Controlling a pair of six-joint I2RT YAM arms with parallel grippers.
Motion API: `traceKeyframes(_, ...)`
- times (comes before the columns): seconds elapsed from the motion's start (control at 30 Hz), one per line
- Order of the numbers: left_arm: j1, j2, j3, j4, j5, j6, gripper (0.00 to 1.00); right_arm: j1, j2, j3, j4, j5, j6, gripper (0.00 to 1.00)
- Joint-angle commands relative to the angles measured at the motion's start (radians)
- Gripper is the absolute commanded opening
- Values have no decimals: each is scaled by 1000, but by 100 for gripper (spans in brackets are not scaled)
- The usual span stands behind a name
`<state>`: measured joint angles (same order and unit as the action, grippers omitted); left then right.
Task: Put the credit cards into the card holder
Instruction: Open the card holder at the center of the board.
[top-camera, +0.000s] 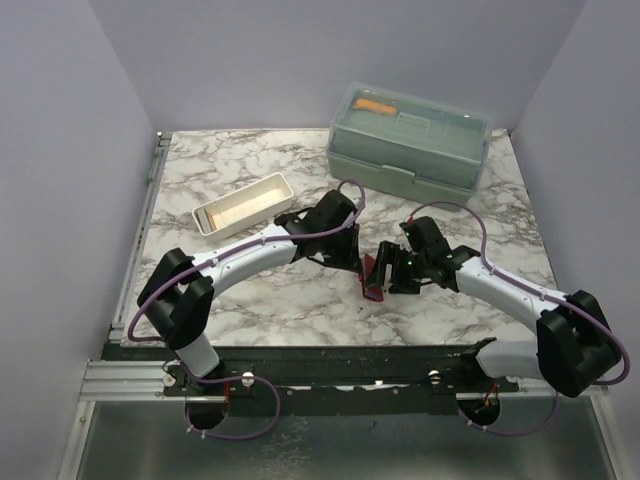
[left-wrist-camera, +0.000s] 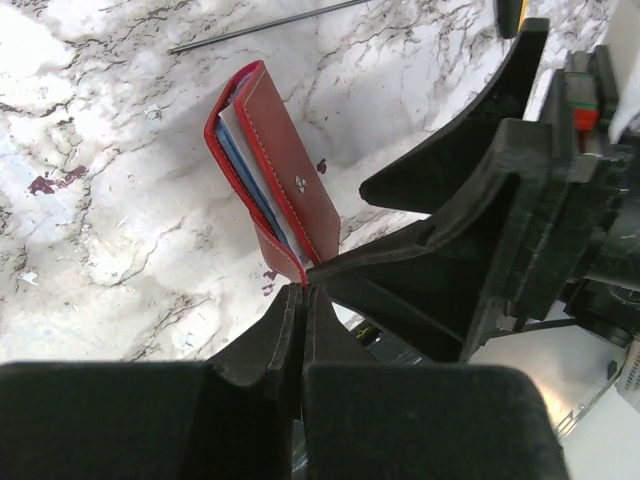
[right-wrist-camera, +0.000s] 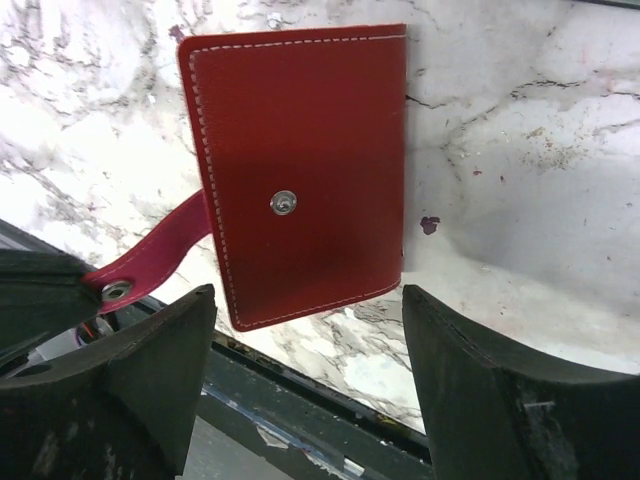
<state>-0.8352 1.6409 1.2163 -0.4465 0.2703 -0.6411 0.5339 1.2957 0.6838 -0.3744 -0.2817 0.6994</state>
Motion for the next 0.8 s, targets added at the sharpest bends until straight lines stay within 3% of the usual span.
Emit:
traceKeyframes(0.0, 6, -2, 46, -37, 29, 52, 0, 5, -67, -12, 29, 57, 12, 77)
traceKeyframes(0.17, 8, -23, 61, -54, 30, 57, 0, 4, -25, 22, -44, 103, -14, 71)
traceKeyframes(0.37, 9, -30, 60, -65, 17, 59, 0, 4, -20, 57, -94, 148, -22, 55)
traceKeyframes(0.77, 31, -45, 34, -104, -25, 88, 0, 5, -31, 48, -112, 177, 14, 14)
